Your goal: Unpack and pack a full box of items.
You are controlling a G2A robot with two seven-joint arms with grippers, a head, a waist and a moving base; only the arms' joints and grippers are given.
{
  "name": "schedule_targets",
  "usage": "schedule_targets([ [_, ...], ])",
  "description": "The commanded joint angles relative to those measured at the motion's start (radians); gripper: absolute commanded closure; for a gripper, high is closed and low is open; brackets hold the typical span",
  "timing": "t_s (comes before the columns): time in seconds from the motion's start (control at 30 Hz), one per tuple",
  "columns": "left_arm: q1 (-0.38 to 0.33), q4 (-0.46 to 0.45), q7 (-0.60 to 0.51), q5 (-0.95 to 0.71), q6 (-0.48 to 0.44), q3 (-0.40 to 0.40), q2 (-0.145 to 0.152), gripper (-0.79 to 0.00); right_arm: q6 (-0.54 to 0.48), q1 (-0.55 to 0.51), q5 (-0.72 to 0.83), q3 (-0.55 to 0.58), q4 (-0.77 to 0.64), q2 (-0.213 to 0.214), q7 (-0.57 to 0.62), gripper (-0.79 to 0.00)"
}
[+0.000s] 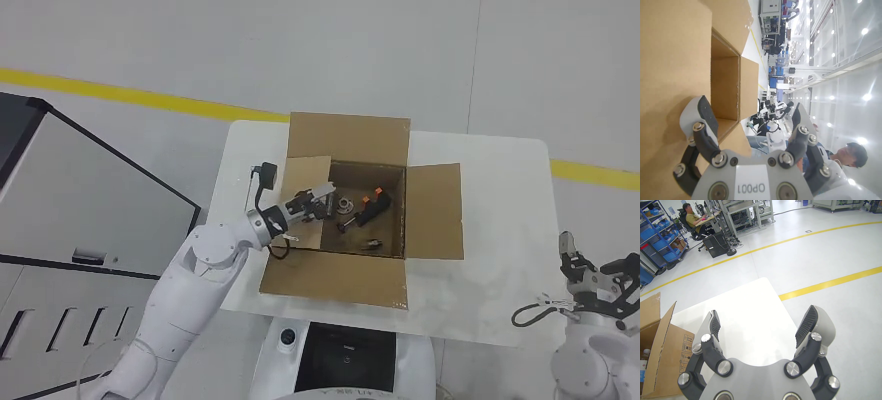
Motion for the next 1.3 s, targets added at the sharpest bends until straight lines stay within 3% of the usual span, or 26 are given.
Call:
schedule_targets([
  [0.0,-0.008,0.018,0.011,0.02,-0.003,-0.006,0.001,-0.785,0.0,0.0,0.0,0.0,0.0,0.0,0.0,-0.785],
  [0.23,-0.027,0.046,0.029,0.154,0.02,-0.005,0.008,-0.785,0.0,0.0,0.0,0.0,0.0,0.0,0.0,-0.785],
  [0.37,-0.021,0.049,0.0,0.174,0.065,-0.006,0.012,-0.785,0.0,0.0,0.0,0.0,0.0,0.0,0.0,-0.785],
  [0.77,-0.042,0.096,0.034,0.231,0.088,0.038,0.006,-0.785,0.0,0.0,0.0,0.0,0.0,0.0,0.0,-0.785],
  [1.03,-0.029,0.057,0.034,0.135,0.075,0.026,0.002,-0.785,0.0,0.0,0.0,0.0,0.0,0.0,0.0,-0.785],
  [1.27,0.023,-0.076,0.044,-0.054,0.05,-0.039,0.002,-0.785,-0.035,0.024,-0.017,-0.013,0.035,0.001,-0.006,-0.785],
])
